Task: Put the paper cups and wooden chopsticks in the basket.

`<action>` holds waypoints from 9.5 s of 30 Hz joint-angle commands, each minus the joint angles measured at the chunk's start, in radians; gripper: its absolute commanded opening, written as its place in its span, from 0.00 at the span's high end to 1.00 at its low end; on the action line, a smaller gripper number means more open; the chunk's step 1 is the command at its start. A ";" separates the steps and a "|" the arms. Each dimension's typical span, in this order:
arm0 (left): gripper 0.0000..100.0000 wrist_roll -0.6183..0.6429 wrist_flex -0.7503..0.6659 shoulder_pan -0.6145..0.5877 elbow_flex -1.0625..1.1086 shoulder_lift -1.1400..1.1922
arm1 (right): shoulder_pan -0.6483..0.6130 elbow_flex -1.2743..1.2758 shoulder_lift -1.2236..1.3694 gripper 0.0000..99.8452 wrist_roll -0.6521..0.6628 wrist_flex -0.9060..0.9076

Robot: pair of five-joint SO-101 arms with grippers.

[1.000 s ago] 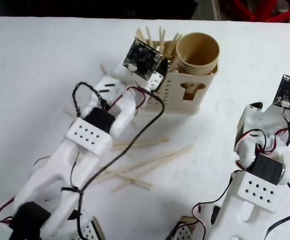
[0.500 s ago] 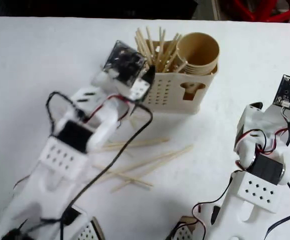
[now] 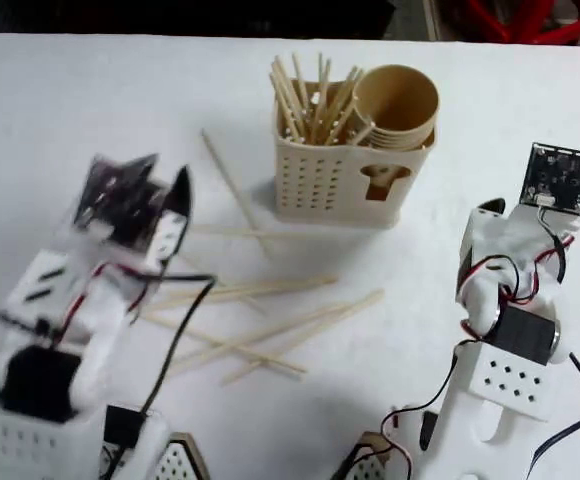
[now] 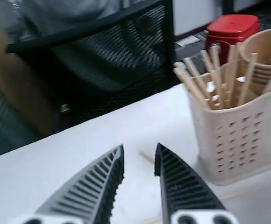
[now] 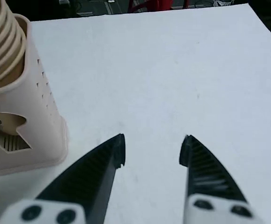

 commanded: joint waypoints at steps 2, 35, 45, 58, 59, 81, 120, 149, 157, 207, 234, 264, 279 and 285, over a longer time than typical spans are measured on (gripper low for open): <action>0.87 -0.011 -0.005 -0.139 0.152 -0.208 | -0.039 -0.008 -0.012 0.80 0.014 -0.001; 0.87 0.130 -0.002 -0.572 0.772 -0.601 | -1.092 -0.330 0.684 0.79 0.485 0.128; 0.87 0.132 -0.003 -0.591 0.772 -0.601 | -1.112 -0.709 1.175 0.71 0.493 0.259; 0.87 0.130 -0.002 -0.591 0.772 -0.601 | -1.138 -0.884 1.417 0.71 0.494 0.360; 0.87 0.130 -0.002 -0.591 0.772 -0.601 | -1.138 -0.887 1.426 0.71 0.494 0.355; 0.87 0.130 0.002 -0.591 0.772 -0.601 | -1.124 -0.908 1.491 0.98 0.494 0.328; 0.87 0.129 0.000 -0.591 0.773 -0.601 | -0.823 -0.908 0.605 0.98 0.074 0.010; 0.87 0.129 -0.035 -0.591 0.799 -0.601 | -0.731 -0.913 0.725 0.78 -0.055 -0.101; 0.87 0.129 -0.035 -0.591 0.799 -0.601 | -0.938 -0.905 0.691 0.78 0.184 0.259; 0.87 0.129 -0.037 -0.591 0.799 -0.601 | -0.967 -1.880 2.043 0.98 0.443 0.670; 0.87 0.129 -0.038 -0.591 0.799 -0.601 | -0.914 -2.337 2.064 0.98 0.321 0.892; 0.88 0.129 -0.038 -0.591 0.801 -0.601 | -0.895 -1.896 1.113 0.98 0.190 0.828; 0.88 0.127 -0.040 -0.591 0.801 -0.601 | -0.760 -1.801 1.050 0.98 0.086 0.423; 0.88 0.127 -0.040 -0.591 0.801 -0.601 | -0.707 -1.622 1.023 0.98 0.006 0.232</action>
